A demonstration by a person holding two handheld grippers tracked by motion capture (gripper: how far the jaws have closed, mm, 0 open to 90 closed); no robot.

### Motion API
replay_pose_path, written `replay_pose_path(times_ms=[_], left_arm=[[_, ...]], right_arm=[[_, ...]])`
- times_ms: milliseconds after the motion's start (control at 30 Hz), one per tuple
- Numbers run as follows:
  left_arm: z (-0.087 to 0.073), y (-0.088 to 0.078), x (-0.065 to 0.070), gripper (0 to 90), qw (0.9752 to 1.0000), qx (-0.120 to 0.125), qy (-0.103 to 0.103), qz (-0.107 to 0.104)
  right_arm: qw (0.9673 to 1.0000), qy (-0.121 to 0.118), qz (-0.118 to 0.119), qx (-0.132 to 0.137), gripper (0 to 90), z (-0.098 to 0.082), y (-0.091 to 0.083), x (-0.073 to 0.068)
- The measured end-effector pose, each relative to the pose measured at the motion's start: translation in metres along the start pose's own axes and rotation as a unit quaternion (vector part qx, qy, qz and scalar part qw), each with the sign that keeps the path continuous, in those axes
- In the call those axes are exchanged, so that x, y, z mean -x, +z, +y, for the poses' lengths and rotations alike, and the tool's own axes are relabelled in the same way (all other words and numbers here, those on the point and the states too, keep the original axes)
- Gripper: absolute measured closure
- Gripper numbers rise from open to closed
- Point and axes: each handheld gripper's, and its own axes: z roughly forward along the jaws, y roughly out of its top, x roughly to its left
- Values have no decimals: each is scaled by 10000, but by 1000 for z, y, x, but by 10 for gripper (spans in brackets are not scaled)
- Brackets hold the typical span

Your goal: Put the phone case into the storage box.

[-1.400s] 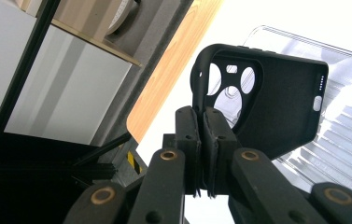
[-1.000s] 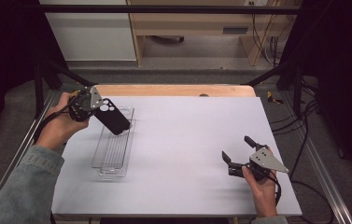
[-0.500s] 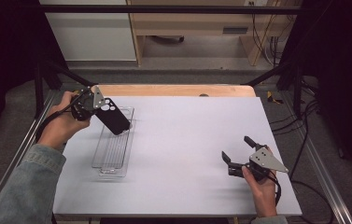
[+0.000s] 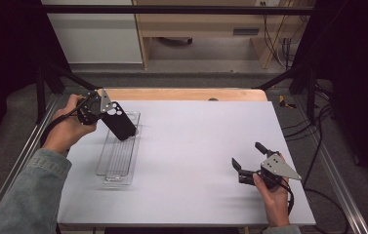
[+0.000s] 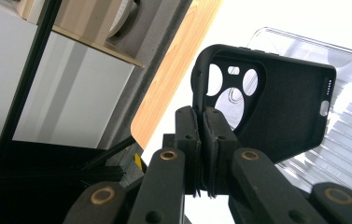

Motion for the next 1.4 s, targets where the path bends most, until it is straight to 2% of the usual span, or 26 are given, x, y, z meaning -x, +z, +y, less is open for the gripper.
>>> replay_pose_path(times_ms=[467,1400], left_arm=[[4,3,0,852,10000,-16,86,-4],[5,5,-1,852,9999,-30,111,-4]], right_arm=[[10000,16,-1,1,38,0,0,0],[10000,26,-4,-13,38,0,0,1]])
